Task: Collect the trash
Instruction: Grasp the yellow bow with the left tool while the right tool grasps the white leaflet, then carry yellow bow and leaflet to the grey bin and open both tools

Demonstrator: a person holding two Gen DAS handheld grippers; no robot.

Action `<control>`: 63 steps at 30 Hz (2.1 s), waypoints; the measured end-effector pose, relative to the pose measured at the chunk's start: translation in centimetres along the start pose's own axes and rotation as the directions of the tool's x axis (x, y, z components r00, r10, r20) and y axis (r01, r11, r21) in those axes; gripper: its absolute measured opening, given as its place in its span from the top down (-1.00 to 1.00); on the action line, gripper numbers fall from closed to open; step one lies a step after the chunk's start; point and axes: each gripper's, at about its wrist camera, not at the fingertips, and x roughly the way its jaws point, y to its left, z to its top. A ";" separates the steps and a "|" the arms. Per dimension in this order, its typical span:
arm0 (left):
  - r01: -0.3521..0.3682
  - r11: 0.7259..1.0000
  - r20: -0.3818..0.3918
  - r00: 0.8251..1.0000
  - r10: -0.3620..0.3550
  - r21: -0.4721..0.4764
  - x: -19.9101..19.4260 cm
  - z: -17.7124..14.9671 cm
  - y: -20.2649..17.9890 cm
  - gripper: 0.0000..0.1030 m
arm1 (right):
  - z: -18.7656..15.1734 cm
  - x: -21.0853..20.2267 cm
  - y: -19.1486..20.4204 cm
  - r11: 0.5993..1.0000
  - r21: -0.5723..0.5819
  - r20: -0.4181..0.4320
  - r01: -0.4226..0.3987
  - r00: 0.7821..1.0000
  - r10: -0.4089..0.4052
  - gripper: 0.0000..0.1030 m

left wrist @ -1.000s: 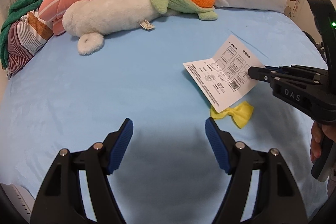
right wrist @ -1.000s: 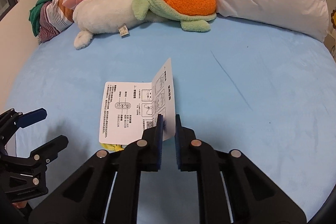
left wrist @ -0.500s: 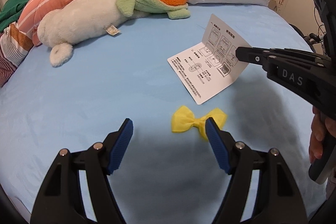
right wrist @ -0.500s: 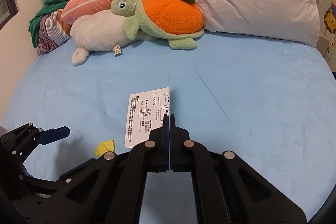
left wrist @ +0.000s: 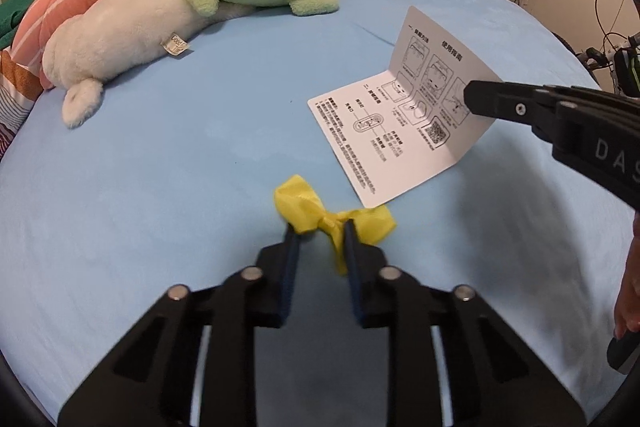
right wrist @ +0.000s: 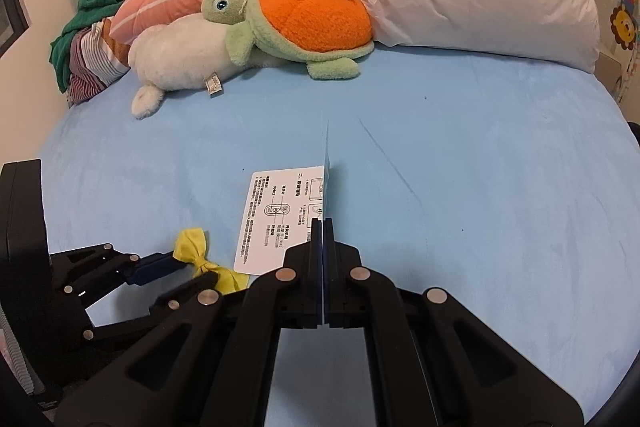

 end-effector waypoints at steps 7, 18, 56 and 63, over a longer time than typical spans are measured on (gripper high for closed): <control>0.006 1.000 0.016 1.000 -0.006 0.008 -2.1 -0.4 -0.6 0.89 | -1.0 -2.1 0.1 1.000 0.020 -0.004 0.007 1.000 -0.007 1.00; -0.007 1.000 0.046 0.999 0.007 -0.001 -8.5 -2.7 -0.3 0.89 | -4.0 -7.1 1.3 0.998 0.061 -0.005 -0.002 1.000 0.002 1.00; -0.257 0.914 0.215 0.919 0.331 -0.313 -41.8 -21.3 13.8 0.89 | -8.1 -28.1 27.7 0.903 -0.324 0.120 -0.281 0.935 0.334 1.00; -0.350 0.858 0.201 0.873 0.444 -0.377 -46.6 -24.3 17.3 0.89 | -7.2 -30.7 34.3 0.829 -0.440 0.106 -0.344 0.897 0.429 1.00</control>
